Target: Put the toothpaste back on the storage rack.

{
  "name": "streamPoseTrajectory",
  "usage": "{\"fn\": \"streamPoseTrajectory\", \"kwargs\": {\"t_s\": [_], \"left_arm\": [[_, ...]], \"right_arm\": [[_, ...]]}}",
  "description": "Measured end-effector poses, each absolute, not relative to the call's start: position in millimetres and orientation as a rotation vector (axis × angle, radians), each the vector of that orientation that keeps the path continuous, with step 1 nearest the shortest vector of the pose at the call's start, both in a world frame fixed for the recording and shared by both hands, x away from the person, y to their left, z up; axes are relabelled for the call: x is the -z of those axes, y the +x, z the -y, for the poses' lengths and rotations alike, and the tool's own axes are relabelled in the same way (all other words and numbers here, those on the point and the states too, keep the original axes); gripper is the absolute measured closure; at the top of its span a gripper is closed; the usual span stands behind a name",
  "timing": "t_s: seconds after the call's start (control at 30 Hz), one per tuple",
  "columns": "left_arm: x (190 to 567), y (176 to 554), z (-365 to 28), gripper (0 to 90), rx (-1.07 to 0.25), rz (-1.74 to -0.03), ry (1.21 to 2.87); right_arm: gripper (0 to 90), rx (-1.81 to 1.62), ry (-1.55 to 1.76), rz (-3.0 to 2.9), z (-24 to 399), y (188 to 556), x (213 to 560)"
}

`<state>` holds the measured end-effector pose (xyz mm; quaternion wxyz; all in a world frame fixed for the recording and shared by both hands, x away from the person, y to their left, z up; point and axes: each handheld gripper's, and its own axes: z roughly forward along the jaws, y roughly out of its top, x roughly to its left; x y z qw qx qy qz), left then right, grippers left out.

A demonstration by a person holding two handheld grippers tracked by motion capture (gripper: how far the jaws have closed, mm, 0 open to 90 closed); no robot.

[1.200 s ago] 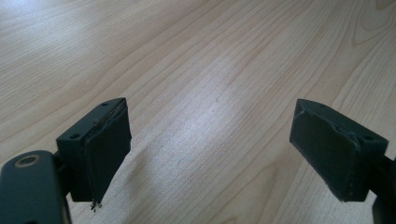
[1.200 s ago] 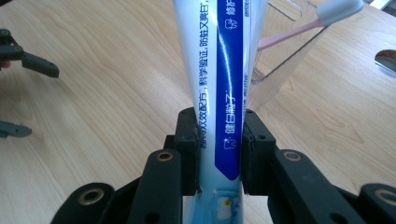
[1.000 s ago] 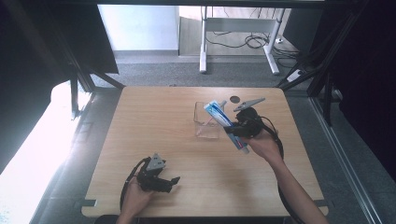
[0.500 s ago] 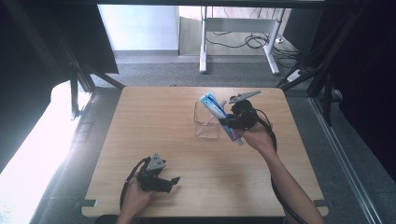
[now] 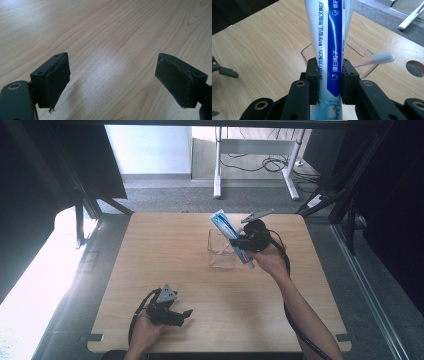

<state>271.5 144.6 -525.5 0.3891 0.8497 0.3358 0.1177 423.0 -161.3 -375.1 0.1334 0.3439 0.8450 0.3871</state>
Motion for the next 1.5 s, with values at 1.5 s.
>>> {"fn": "streamPoseTrajectory", "kwargs": {"t_s": [1.5], "left_arm": [[527,272,-147,13.0,-0.277,-0.855,2.149]], "right_arm": [[73.2,-1.217,0.977,-2.336,126,487,382]]}}
